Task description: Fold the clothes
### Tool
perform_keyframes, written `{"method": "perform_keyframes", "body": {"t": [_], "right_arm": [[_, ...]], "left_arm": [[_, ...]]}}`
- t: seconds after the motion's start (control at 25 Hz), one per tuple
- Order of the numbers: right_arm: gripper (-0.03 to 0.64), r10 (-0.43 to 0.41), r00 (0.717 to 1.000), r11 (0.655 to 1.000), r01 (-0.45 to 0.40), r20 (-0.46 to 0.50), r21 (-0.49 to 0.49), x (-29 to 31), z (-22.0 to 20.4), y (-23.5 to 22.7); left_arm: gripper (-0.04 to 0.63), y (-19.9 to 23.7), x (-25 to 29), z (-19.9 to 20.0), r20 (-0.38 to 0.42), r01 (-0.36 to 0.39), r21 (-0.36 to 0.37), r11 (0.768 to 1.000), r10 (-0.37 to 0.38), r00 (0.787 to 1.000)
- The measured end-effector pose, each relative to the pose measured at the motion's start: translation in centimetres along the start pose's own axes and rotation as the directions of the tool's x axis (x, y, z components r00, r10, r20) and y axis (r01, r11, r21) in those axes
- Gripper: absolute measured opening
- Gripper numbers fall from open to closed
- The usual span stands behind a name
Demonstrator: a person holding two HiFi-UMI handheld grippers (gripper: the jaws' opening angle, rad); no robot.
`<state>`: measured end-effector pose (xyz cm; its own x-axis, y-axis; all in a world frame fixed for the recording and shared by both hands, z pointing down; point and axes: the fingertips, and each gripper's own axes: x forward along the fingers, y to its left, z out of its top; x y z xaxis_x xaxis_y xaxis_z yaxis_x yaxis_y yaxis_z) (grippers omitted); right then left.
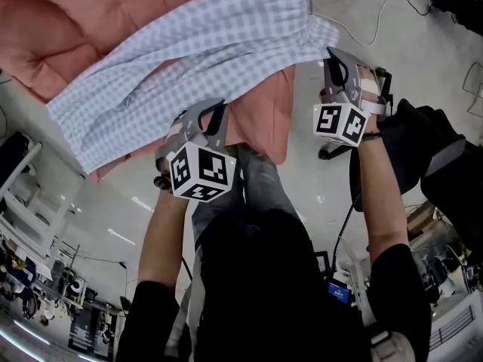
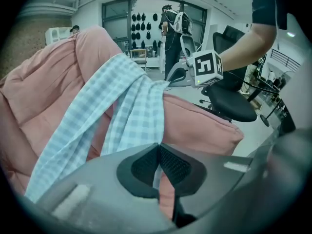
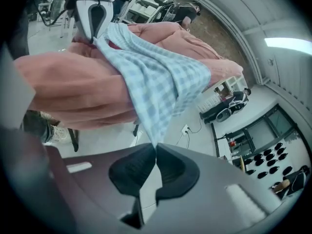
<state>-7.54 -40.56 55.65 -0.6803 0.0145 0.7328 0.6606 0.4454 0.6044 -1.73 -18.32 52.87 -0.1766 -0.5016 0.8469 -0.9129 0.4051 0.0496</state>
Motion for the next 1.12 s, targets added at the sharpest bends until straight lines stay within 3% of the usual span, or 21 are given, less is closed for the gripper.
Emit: {"method": "perform_keyframes", "body": {"t": [0.4,1.12], "right_arm": [[0.008,0.022,0.994,0.999,-0.018,-0.103,0.035,-6.4,-5.5,5.6],[0.008,0.072,0.971,0.991,-0.042,-0.228,0.130,-14.9,-10.4,14.5]], "left_arm": [[0.011,-6.4,-2.5,-1.7,0.001,0.120,0.079,0.990,-0.120,0.993],[0.011,-13.7,-4.6,-4.2,-0.046,0.257,0.217,0.942,-0.253,0.966]]}}
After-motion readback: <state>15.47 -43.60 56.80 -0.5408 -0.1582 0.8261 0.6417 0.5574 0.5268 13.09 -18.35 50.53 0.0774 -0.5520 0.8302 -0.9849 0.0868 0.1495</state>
